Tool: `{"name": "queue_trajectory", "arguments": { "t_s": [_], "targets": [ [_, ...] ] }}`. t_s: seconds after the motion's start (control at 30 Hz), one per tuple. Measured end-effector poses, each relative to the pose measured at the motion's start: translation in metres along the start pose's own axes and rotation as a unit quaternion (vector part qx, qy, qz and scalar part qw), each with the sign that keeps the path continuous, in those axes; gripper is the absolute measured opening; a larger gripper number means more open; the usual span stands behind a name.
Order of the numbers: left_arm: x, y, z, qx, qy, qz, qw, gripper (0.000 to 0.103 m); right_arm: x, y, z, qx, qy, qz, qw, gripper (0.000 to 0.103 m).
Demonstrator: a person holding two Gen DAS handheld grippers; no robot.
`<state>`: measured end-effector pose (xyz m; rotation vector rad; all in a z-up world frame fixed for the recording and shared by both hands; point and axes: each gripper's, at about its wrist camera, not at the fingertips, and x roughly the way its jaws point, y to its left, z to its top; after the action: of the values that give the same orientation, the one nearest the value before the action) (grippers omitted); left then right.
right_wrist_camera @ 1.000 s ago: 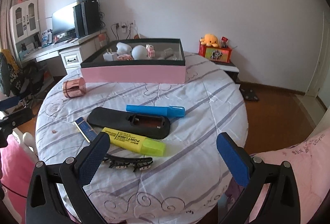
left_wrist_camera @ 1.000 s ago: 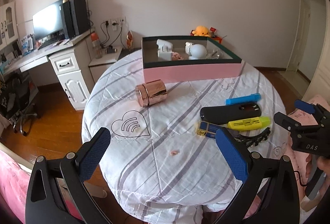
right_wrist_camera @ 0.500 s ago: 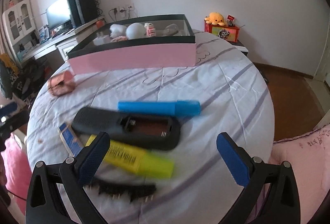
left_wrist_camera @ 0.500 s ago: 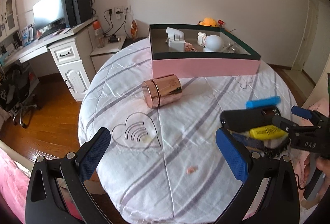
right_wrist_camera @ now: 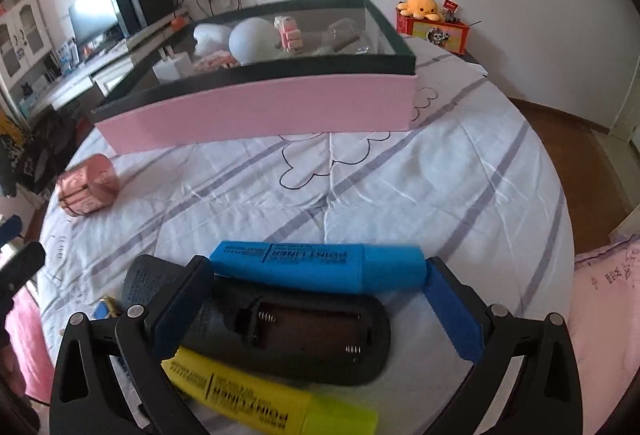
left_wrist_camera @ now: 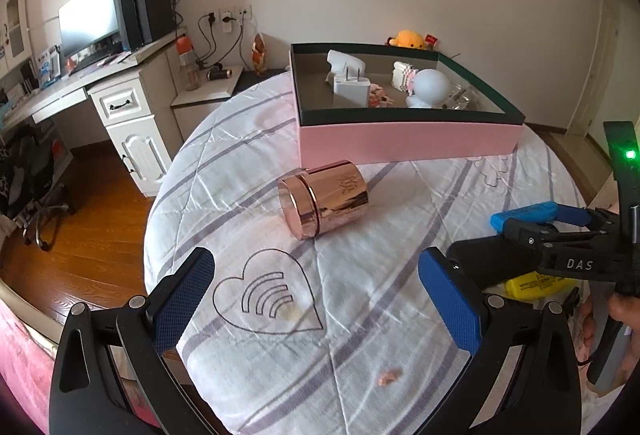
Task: Organize rigid objects
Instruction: 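Grasp the rose-gold canister with the left tool while the right tool grasps the blue highlighter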
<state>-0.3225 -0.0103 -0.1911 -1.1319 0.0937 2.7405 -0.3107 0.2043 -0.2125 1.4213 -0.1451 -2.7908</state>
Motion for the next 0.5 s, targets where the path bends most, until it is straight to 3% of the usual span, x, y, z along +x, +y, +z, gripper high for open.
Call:
{"name": "queue_trajectory", "arguments": {
  "t_s": [0.17,0.27,0.37,0.47,0.5],
  "targets": [
    [0.007,0.005,0.003,-0.003,0.006,0.002,1.0,0.103,0.005,-0.002,0.009,-0.044,0.0,-0.035,0.998,0.103],
    [0.01,0.006,0.004,-0.002,0.008,0.001,1.0,0.103,0.012,-0.019,0.017,-0.03,0.003,-0.068,0.997,0.103],
    [0.013,0.006,0.005,0.0,0.011,0.004,0.9999,0.103,0.016,-0.029,0.023,-0.035,0.014,-0.033,0.999,0.103],
    [0.014,0.008,0.005,-0.006,0.012,0.002,0.9999,0.103,0.011,-0.033,0.023,-0.066,0.007,-0.004,0.998,0.081],
    [0.014,0.008,0.006,-0.008,0.01,0.001,0.9999,0.103,0.01,-0.033,0.024,-0.07,0.002,0.0,0.998,0.064]
  ]
}}
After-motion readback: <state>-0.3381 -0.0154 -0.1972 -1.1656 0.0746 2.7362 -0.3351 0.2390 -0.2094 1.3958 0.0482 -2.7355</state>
